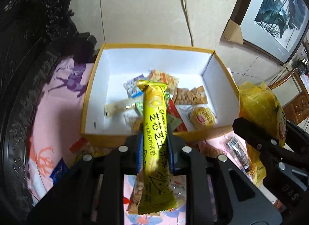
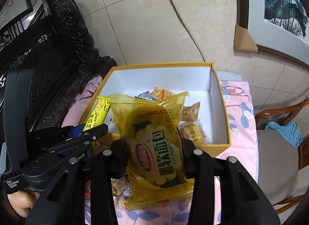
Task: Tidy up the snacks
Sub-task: 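Carry both held snacks over the yellow box and release them inside, then grasp the clear brown-printed tube pack with the right gripper while the left gripper grasps the red wafer pack, then lower both held packs into the yellow box and open both grippers, then grasp the white candy bag with the right gripper while the left gripper grasps the peanut bag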
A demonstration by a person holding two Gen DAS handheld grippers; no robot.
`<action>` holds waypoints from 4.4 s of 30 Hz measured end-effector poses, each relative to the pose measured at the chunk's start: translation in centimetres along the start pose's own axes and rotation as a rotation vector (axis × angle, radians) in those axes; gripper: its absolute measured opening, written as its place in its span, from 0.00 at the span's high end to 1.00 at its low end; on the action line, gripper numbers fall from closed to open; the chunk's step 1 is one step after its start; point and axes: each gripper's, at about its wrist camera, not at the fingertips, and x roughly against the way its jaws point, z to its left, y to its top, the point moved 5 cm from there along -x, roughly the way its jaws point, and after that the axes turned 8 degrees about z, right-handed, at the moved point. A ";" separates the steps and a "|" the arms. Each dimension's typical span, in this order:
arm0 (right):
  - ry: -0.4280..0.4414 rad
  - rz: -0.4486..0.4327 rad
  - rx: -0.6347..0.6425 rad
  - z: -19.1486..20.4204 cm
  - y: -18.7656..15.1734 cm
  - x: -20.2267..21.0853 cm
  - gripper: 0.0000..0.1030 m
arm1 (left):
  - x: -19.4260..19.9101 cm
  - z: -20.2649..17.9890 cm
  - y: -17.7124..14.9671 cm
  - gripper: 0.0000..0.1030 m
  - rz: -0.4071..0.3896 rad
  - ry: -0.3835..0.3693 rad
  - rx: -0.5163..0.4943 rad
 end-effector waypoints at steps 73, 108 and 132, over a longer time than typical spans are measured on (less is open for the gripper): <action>-0.105 0.314 0.053 -4.9 -19.6 -5.5 0.71 | -4.4 8.2 -18.9 0.57 0.225 0.028 0.013; 0.020 -0.006 0.032 0.7 3.0 0.0 0.70 | 2.7 0.5 5.4 0.56 -0.101 0.020 0.005; 0.119 0.225 0.176 1.1 -8.9 -3.7 0.33 | -0.8 5.7 -6.6 0.03 0.054 0.082 0.080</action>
